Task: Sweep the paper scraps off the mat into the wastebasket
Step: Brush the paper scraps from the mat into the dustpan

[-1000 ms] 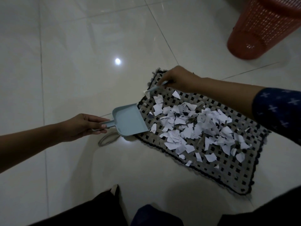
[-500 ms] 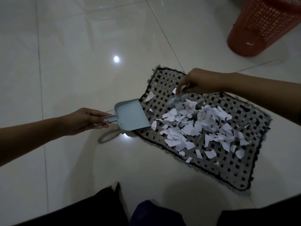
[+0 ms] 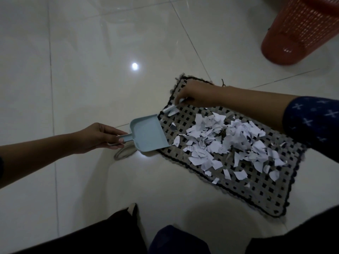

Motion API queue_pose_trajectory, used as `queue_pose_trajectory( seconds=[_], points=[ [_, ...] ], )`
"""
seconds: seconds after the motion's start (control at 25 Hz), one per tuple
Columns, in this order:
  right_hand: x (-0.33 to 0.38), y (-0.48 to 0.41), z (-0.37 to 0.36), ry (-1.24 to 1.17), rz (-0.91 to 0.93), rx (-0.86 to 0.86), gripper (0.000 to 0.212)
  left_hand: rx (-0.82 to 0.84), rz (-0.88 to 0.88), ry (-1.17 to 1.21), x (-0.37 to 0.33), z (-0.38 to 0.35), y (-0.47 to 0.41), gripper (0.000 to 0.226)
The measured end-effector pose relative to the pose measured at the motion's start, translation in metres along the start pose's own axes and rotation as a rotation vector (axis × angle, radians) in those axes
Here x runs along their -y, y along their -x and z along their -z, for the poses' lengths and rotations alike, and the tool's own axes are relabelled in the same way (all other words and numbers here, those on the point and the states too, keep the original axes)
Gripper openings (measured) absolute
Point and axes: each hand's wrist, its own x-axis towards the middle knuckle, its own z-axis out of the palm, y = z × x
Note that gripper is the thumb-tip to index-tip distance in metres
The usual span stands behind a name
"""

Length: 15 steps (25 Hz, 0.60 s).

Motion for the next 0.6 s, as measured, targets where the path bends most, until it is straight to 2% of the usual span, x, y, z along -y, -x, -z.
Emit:
queue_pose_trajectory(
  seconds=[0.12, 0.2, 0.24, 0.28, 0.36, 0.44, 0.52, 0.6],
  points=[
    [-0.003, 0.025, 0.003, -0.001, -0.008, 0.101, 0.025, -0.031, -0.015, -0.015, 0.002, -0.001, -0.003, 0.061],
    [-0.005, 0.042, 0.008, 0.003, -0.016, 0.134, 0.024, -0.080, -0.029, 0.004, 0.003, -0.005, -0.006, 0.024],
    [-0.005, 0.048, 0.011, -0.004, -0.032, 0.114, 0.023, -0.117, -0.043, 0.001, 0.004, -0.007, -0.009, 0.018],
    [-0.005, 0.051, 0.013, -0.018, -0.053, 0.056, 0.022, -0.144, -0.049, -0.012, 0.005, -0.008, -0.010, 0.026],
    [-0.001, 0.050, 0.012, -0.108, -0.146, -0.179, 0.017, -0.165, -0.069, -0.042, 0.004, -0.012, -0.011, 0.033],
    [0.010, 0.044, 0.004, -0.409, -0.318, -0.438, 0.019, -0.181, -0.099, -0.059, 0.001, -0.014, -0.012, 0.028],
    [0.028, 0.039, -0.014, -0.773, -0.480, -0.518, 0.017, -0.171, -0.150, -0.067, 0.000, -0.014, -0.007, 0.025],
    [0.043, 0.039, -0.041, -0.906, -0.543, -0.495, 0.015, -0.174, -0.181, -0.118, 0.003, -0.013, -0.005, 0.044]
  ],
)
